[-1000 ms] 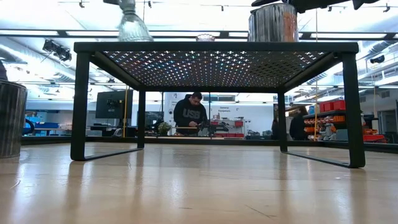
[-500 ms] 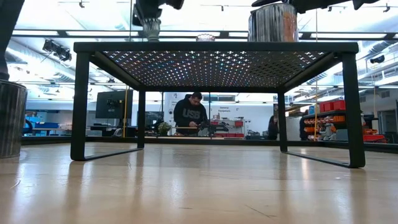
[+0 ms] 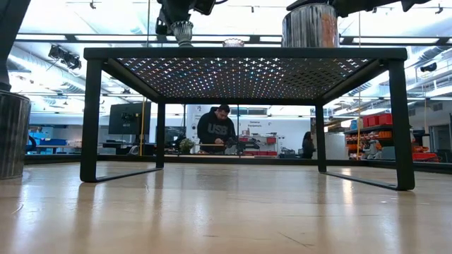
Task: Pick & Place candle stick holders
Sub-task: Put the green candle holder on the shelf, then put the silver scented candle on the shelf
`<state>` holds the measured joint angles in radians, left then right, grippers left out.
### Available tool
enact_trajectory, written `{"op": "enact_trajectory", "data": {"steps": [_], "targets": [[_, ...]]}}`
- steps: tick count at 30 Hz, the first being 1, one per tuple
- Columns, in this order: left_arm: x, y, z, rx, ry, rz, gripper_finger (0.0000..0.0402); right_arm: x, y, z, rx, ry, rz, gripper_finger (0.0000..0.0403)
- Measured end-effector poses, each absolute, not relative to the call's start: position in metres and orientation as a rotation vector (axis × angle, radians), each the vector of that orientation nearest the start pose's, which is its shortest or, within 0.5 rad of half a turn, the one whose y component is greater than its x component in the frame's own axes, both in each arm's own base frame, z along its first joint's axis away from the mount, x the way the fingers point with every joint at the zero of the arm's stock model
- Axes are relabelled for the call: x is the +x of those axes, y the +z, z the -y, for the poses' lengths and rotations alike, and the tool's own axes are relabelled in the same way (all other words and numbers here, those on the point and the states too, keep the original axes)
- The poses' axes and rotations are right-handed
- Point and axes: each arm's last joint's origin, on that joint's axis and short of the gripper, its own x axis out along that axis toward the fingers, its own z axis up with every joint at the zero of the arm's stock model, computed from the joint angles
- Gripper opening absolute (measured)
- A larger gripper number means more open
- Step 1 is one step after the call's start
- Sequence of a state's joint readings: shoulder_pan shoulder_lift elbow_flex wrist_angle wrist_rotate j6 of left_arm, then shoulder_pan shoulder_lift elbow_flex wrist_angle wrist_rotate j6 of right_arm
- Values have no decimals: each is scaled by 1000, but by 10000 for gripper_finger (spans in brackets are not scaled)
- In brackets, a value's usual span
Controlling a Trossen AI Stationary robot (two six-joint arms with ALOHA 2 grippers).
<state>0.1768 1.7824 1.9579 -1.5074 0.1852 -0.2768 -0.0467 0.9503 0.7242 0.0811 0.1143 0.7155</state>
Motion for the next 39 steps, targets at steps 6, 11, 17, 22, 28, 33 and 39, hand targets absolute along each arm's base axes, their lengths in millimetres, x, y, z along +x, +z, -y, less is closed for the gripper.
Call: {"op": "enact_trajectory", "data": {"steps": [6, 11, 17, 22, 28, 33, 39], "targets": [[325, 370, -53, -473, 175, -1303, 58, 214, 308, 13, 707, -206, -81, 52], [328, 370, -53, -472, 171, -1289, 61, 214, 308, 13, 707, -206, -81, 52], [331, 370, -53, -470, 164, -1263, 63, 214, 308, 13, 707, -206, -81, 52], [333, 371, -54, -468, 162, -1235, 64, 214, 308, 13, 707, -207, -81, 52], [333, 371, -58, -463, 171, -1231, 64, 214, 308, 13, 708, -207, -81, 52], [318, 386, -68, -487, 211, -1253, 64, 214, 308, 13, 708, -206, -81, 52], [291, 422, -67, -530, 269, -1157, 64, 214, 308, 13, 714, -206, -80, 52]]}}
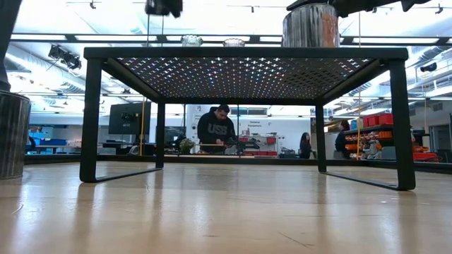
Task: Pick & Place candle stick holders
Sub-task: Put the silver scented candle on the shelf
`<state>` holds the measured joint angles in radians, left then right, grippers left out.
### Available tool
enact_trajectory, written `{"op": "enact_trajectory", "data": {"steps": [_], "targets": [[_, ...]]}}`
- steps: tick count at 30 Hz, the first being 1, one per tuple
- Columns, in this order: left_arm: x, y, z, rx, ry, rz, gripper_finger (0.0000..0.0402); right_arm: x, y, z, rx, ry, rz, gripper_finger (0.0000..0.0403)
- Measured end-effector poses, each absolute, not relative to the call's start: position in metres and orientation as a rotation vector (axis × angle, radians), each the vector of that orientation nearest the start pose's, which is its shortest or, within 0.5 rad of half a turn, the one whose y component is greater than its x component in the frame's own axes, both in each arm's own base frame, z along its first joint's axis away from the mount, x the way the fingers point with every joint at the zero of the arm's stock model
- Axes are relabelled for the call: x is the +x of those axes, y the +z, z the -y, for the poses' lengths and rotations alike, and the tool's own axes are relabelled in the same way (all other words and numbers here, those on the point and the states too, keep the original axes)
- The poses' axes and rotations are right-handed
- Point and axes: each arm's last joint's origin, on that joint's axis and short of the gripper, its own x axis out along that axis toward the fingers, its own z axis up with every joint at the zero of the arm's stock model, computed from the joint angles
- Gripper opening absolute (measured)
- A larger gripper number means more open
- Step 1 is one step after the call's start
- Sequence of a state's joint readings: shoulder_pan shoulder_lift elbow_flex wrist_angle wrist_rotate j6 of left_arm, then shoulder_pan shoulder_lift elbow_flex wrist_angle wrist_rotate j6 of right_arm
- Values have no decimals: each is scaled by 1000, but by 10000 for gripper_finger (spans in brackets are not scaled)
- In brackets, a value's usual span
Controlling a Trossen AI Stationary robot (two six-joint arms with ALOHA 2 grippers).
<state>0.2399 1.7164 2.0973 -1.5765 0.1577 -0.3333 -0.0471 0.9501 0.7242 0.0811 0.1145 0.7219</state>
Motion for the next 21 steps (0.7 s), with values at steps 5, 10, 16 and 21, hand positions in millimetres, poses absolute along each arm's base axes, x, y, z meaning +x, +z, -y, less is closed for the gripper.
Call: {"op": "enact_trajectory", "data": {"steps": [5, 10, 16, 21], "targets": [[260, 437, -44, -550, 335, -1095, 53, 214, 307, 13, 715, -206, -94, 52], [219, 425, -11, -636, 422, -1118, 38, 214, 306, 12, 746, -187, -104, 52], [176, 381, 22, -800, 532, -1249, 28, 214, 307, 12, 766, -169, -108, 52], [161, 365, 40, -949, 645, -1288, 28, 214, 307, 10, 749, -116, -126, 52]]}}
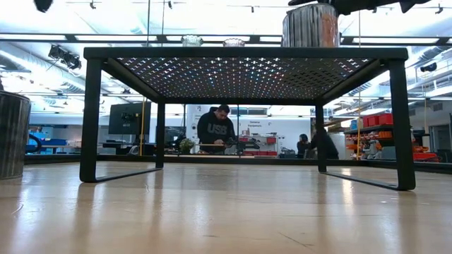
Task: Pick & Place candle stick holders
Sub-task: Put the silver scented candle on the shelf
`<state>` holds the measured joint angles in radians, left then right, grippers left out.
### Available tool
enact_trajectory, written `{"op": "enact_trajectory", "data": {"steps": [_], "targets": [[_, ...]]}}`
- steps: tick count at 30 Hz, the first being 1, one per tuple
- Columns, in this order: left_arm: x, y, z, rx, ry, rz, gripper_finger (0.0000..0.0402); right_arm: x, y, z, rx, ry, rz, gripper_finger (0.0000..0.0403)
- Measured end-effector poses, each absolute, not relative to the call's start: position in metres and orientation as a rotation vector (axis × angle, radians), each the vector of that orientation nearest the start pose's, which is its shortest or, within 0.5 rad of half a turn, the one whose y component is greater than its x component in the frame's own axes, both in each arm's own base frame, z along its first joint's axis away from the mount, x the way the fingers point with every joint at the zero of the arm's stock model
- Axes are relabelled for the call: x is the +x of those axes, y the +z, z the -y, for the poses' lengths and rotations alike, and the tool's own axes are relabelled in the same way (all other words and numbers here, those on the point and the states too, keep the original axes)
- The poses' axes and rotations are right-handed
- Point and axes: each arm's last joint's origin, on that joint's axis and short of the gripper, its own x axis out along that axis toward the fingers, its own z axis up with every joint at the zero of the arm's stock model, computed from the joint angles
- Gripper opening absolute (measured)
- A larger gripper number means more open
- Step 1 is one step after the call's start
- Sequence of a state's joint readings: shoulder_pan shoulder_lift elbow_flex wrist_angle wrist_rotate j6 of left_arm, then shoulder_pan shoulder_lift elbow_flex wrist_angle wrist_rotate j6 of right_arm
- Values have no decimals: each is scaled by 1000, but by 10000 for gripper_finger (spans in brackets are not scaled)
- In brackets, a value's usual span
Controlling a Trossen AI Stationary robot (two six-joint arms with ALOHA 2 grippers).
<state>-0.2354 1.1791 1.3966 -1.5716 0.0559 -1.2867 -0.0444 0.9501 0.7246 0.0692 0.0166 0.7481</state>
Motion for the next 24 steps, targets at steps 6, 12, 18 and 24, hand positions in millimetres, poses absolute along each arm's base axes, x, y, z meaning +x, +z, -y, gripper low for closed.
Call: {"op": "enact_trajectory", "data": {"steps": [6, 12, 18, 24], "targets": [[160, 357, 53, -844, 689, -1222, 28, 214, 307, 6, 740, 27, -180, 52], [172, 355, 57, -952, 684, -1081, 32, 213, 307, 0, 740, 223, -251, 52], [181, 359, 60, -1009, 616, -1008, 59, 213, 308, -1, 741, 265, -259, 52], [180, 359, 64, -983, 575, -1037, 136, 213, 316, -2, 739, 326, -189, 52]]}}
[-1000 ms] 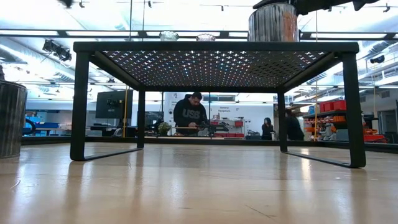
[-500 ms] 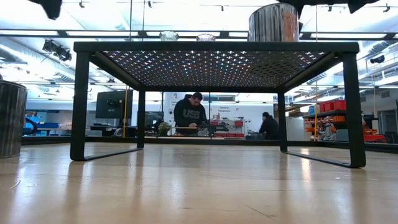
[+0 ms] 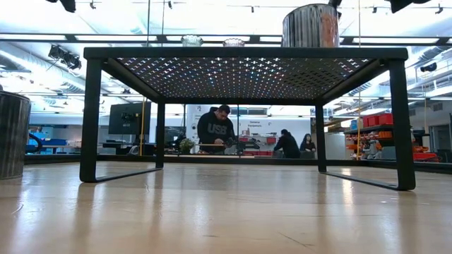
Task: Pick & Place candle stick holders
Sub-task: Put the silver scented candle on the shelf
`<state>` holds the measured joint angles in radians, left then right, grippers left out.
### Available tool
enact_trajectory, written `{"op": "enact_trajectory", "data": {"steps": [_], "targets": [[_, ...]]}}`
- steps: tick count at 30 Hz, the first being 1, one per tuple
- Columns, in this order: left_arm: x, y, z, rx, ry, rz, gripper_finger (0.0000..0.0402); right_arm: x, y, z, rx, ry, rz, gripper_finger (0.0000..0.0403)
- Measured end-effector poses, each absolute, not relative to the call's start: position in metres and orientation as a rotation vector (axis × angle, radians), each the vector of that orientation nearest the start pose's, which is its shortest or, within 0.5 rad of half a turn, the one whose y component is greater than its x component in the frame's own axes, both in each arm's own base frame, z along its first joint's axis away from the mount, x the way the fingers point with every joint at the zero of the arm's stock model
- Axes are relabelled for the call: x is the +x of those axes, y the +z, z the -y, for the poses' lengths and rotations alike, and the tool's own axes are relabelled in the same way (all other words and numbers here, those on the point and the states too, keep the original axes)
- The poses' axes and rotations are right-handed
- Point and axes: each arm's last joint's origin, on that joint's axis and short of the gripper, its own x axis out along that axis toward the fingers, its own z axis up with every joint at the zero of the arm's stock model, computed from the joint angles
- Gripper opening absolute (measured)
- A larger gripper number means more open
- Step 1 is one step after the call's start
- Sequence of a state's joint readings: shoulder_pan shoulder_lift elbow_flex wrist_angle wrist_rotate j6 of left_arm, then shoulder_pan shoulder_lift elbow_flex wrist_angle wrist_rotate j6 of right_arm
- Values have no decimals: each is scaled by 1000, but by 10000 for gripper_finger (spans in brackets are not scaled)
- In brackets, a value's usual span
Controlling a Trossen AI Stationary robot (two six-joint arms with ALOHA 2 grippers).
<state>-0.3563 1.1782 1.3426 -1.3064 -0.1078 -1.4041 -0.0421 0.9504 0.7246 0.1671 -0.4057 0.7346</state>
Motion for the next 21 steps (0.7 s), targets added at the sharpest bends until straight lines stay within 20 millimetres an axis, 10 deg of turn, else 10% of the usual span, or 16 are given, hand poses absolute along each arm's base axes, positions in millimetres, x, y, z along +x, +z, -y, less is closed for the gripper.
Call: {"op": "enact_trajectory", "data": {"steps": [12, 21], "targets": [[166, 328, 93, -1036, 587, -1250, 323, 206, 358, -13, 679, 537, 207, 52], [170, 293, 109, -1055, 524, -1274, 391, 204, 362, -22, 681, 574, 239, 52]]}}
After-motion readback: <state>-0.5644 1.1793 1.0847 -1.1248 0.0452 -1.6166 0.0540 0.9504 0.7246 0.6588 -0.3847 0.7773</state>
